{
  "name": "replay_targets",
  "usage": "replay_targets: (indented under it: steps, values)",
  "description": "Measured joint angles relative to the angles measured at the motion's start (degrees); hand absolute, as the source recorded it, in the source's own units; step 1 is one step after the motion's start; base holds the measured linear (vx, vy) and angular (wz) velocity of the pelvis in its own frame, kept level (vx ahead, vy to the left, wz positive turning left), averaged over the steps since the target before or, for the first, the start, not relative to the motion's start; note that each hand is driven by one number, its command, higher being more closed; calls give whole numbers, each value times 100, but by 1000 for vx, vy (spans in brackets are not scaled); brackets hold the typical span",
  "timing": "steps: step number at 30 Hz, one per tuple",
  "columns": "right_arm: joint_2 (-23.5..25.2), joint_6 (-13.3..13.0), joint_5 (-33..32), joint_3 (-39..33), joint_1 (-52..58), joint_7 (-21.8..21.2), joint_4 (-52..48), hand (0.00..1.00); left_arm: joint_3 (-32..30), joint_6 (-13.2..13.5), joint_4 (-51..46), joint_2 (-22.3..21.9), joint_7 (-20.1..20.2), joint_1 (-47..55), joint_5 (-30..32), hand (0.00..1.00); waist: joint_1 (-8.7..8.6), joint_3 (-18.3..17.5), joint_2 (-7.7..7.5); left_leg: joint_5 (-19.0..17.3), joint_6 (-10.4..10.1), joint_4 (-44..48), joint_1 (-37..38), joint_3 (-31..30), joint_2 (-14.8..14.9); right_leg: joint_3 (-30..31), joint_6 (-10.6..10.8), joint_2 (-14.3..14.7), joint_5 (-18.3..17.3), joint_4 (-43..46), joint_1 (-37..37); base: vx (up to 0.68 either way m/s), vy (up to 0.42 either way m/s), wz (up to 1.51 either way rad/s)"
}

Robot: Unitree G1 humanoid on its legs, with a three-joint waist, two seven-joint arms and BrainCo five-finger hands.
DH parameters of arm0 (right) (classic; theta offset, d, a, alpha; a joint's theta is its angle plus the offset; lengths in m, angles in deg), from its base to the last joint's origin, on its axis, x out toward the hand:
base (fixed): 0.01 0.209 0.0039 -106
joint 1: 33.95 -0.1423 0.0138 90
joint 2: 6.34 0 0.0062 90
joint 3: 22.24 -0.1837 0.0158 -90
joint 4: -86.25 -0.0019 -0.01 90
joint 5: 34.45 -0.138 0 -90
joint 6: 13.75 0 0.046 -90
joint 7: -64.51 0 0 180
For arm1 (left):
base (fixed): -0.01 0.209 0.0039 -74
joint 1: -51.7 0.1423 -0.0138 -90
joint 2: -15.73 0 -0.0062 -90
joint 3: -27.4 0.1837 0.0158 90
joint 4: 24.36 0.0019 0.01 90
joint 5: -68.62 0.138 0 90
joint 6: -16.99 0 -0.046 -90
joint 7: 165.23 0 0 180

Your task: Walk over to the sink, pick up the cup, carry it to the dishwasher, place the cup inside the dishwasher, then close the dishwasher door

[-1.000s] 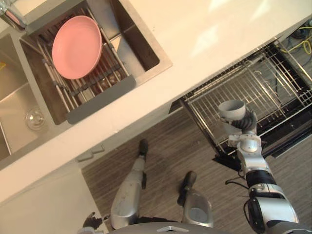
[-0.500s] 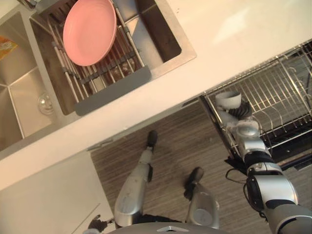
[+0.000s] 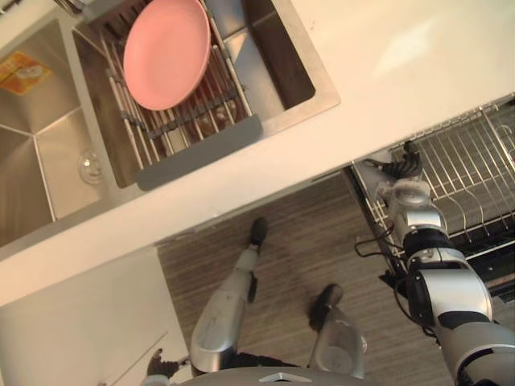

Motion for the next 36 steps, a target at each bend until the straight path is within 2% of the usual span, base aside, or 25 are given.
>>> replay_targets:
  steps: [1, 3, 4, 6, 8, 11, 13, 14, 16, 19, 22, 23, 24, 25, 26, 27, 28, 29, 30, 31, 32, 33, 34, 35, 36]
  values:
    - [122, -214, -25, -122, 175, 214, -356, 0, -25, 59, -1, -9, -8, 1, 0, 0, -34, 1, -1, -17, -20, -1, 53, 11, 7, 13, 1, 7, -1, -36, 66, -48, -13, -1]
    - [345, -455, -23, -305, 522, 495, -961, 0, -191, 104, -10, -63, -19, 0, -1, 0, -102, 0, -4, -49, -54, -2, 115, 34, 43, 33, 25, 20, 15, -70, 134, -62, -18, -7]
    - [463, -533, -20, -398, 763, 604, -1292, 0, -221, 132, -40, -70, -30, 2, -2, 0, -128, -6, -16, -107, -82, -4, 160, 69, 61, 52, 36, 32, 32, -105, 179, -70, -24, -25]
    - [769, -618, -11, -471, 1310, 770, -1998, 0, -309, 142, -129, -72, -38, 3, -2, 0, -147, -49, -97, -158, -13, -35, 276, 219, 105, 176, 48, 71, 88, -195, 249, -53, -41, -35]
    - [1282, -690, 62, -451, 2148, 871, -2940, 0, -537, 123, -183, -37, -59, 6, -3, 0, -262, -289, -326, -215, 41, -36, 324, 377, 148, 272, 54, 137, 205, -412, 319, 13, -55, -32]
    - [1639, -713, 159, -426, 2948, 874, -3696, 0, -661, 117, -253, 0, -74, 6, 28, 0, -368, -546, -613, -256, 98, -35, 481, 544, 140, 405, 75, 148, 302, -631, 485, 72, -43, -30]
    - [1921, -905, 157, -364, 3491, 842, -4253, 0, -660, 135, -387, 21, -120, 10, 272, 0, -399, -727, -839, -340, 115, -35, 737, 720, 158, 531, 82, 161, 366, -802, 710, 42, -40, -36]
    - [1992, -1018, 151, -330, 3603, 821, -4384, 0, -676, 147, -395, 39, -146, 13, 346, 0, -401, -790, -872, -355, 119, -36, 782, 757, 178, 561, 77, 179, 381, -836, 750, 6, -44, -40]
    - [2199, -1478, 128, -9, 3922, 537, -4990, 0, -688, 149, -424, 37, -316, 20, 317, 0, -396, -984, -943, -414, 105, -37, 930, 917, 308, 728, 10, 286, 449, -947, 825, -37, -49, -42]
    - [2434, -1666, 100, 379, 4128, 90, -5606, 0, -878, 68, -422, -50, -457, 34, 214, 0, -406, -1176, -985, -486, 32, -40, 1136, 989, 439, 797, -59, 438, 495, -1122, 1019, -77, -58, -26]
    - [2457, -1726, -122, 557, 4194, -269, -5846, 0, -898, 31, -425, -46, -459, 55, 170, 0, -412, -1430, -1015, -536, 54, -41, 1078, 1057, 542, 625, -128, 556, 512, -1196, 1092, -77, -48, 24]
    - [2451, -1758, -236, 539, 4238, -353, -6032, 0, -933, -2, -420, -27, -349, 43, 93, 0, -493, -1482, -1023, -612, 116, -41, 994, 1256, 582, 411, -128, 585, 567, -1268, 1213, -32, -45, 96]
    - [2437, -1808, -393, 478, 4280, -452, -6281, 0, -1003, -57, -412, -9, -200, 7, 97, 0, -605, -1514, -1042, -734, 269, -37, 942, 1610, 617, 81, -104, 590, 657, -1413, 1354, 7, -29, 155]
    - [2384, -1829, -668, 323, 4272, -622, -6566, 0, -1080, -150, -345, 25, 4, -75, 118, 0, -703, -1535, -1091, -952, 457, 0, 876, 2264, 640, -346, -86, 535, 761, -1597, 1540, 32, 35, 176]
    - [2240, -1832, -1009, 126, 4213, -841, -6754, 0, -1090, -228, -249, 31, 176, -119, 148, 0, -706, -1562, -1083, -1032, 584, 7, 872, 3042, 728, -593, -63, 448, 766, -1579, 1618, 25, 66, 147]
    - [2112, -1819, -1152, 56, 4137, -974, -6753, 0, -1090, -259, -180, 10, 246, -115, 190, 0, -704, -1596, -1026, -974, 663, 8, 887, 3353, 786, -683, -46, 463, 753, -1518, 1650, 36, 98, 113]
    - [1935, -1701, -1549, -20, 4006, -1250, -6748, 0, -1098, -354, -149, -32, 334, -57, 173, 0, -703, -1649, -940, -659, 726, 8, 951, 3578, 863, -807, -38, 459, 744, -1431, 1761, 27, 88, 67]
    - [1853, -1572, -1882, -26, 3848, -1466, -6725, 0, -1083, -432, -147, -60, 394, 46, 0, 0, -617, -1682, -923, -313, 733, 8, 1057, 3568, 857, -755, -58, 413, 619, -1313, 1858, 26, 81, 47]
    - [1889, -1532, -1975, -12, 3751, -1537, -6694, 0, -1083, -464, -133, -55, 399, 85, -78, 0, -561, -1704, -979, -336, 737, 6, 1101, 3573, 784, -721, -107, 349, 489, -1271, 1889, -11, 100, 27]
    - [1927, -1437, -2153, 56, 3537, -1682, -6693, 0, -1111, -523, -76, -40, 434, 114, -198, 0, -542, -1731, -1013, -366, 731, 3, 1116, 3507, 657, -539, -177, 313, 216, -1245, 1905, -21, 63, 33]
    - [1924, -1389, -2222, 69, 3413, -1749, -6681, 0, -1099, -543, -46, -36, 464, 114, -240, 0, -558, -1746, -1039, -398, 715, -17, 1129, 3456, 606, -461, -174, 311, 188, -1228, 1920, -74, 151, 56]
    - [1971, -1302, -2371, 69, 3256, -1858, -6600, 0, -1104, -545, 85, 23, 536, 105, -270, 0, -566, -1797, -1158, -738, 403, 2, 1154, 3560, 455, -484, -212, 118, 160, -1243, 1958, -40, 129, 23]
    - [2070, -1172, -2508, 72, 3108, -1963, -6412, 0, -1119, -557, 184, 126, 581, 121, -326, 0, -465, -1774, -1318, -707, 619, 486, 1224, 3579, 413, -451, -199, -110, 169, -1199, 1971, 22, 106, -7]
    - [2093, -1071, -2591, 67, 3091, -1973, -6413, 0, -1118, -558, 264, 84, 604, 212, -353, 0, -450, -1828, -1219, -775, 632, 509, 1344, 3417, 415, -425, -173, -78, 193, -1175, 2007, 89, 14, -12]
    - [2150, -1053, -2714, -2, 3199, -1951, -6440, 0, -1121, -597, 353, 15, 674, 363, -393, 0, -571, -1878, -1241, -585, 738, 127, 1522, 3285, 199, -505, -71, -123, 288, -1190, 2145, 85, 23, 24]
